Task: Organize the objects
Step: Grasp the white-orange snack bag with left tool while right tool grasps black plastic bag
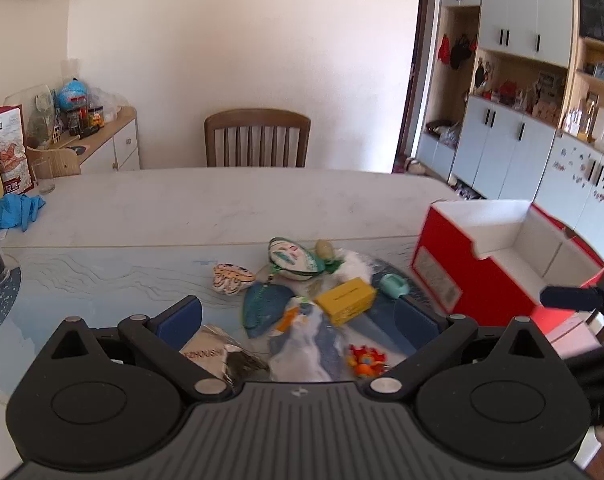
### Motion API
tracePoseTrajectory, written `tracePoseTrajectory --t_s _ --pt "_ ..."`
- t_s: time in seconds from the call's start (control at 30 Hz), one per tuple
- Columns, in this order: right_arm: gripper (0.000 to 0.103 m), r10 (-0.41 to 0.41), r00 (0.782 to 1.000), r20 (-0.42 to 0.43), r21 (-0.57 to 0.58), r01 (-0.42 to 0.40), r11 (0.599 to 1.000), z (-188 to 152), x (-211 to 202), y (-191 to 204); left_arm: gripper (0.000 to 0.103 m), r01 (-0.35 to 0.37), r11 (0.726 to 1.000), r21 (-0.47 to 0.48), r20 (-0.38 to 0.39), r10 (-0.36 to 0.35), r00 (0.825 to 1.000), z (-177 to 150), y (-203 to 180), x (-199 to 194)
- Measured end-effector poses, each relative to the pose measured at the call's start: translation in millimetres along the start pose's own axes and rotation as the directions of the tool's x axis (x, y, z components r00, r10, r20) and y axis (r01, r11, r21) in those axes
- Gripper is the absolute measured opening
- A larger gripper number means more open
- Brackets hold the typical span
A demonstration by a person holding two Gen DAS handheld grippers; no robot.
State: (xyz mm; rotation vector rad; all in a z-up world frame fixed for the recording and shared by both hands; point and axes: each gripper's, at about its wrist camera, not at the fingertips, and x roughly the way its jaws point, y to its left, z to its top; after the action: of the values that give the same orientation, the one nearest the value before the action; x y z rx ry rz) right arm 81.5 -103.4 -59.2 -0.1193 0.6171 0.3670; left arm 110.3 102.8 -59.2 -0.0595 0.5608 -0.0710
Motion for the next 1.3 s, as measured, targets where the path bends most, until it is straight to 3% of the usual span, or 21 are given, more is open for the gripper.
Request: tracePoseTrajectory --t_s 0.37,0.6,0.8,0.87,1.03,1.2,1.3 --pt "0.094 0.043 0.988 -0.148 -0.027 -0.048 0.998 -14 47 21 0.102 0.056 0.998 0.001 -0.144 -0.055 0.988 2 16 57" --pt "0.093 0.046 0.974 -0.221 -0.025 -0.052 0.998 -22 73 30 0.099 0.073 0.993 0.094 -0.189 -0.054 0.98 -1 6 80" --pt "0.092 0.077 0.967 -0.241 0.032 -0.072 0.997 -24 84 34 0.088 0.083 0.989 0.118 -0.222 -0.055 0.973 -6 2 93" --pt "0.09 0.102 0.964 -0.244 0.07 -0.087 0.994 -24 85 33 0.08 0.079 0.989 0.122 -0.229 -0.05 0.972 -7 4 96" --pt "0.075 0.104 0.957 -0.269 0.101 -0.079 0.992 -23 94 36 0.063 0.093 0.992 0.086 -0.269 -0.067 0.961 -12 11 103" --pt "0.07 0.109 0.951 -0.288 0.122 -0.076 0.99 -23 98 37 0.047 0.12 0.989 0.083 -0.291 -0.092 0.952 -19 13 106" --pt "0.059 0.119 0.943 -0.31 0.134 -0.081 0.988 -24 99 39 0.037 0.138 0.988 0.074 -0.292 -0.111 0.95 -19 14 106"
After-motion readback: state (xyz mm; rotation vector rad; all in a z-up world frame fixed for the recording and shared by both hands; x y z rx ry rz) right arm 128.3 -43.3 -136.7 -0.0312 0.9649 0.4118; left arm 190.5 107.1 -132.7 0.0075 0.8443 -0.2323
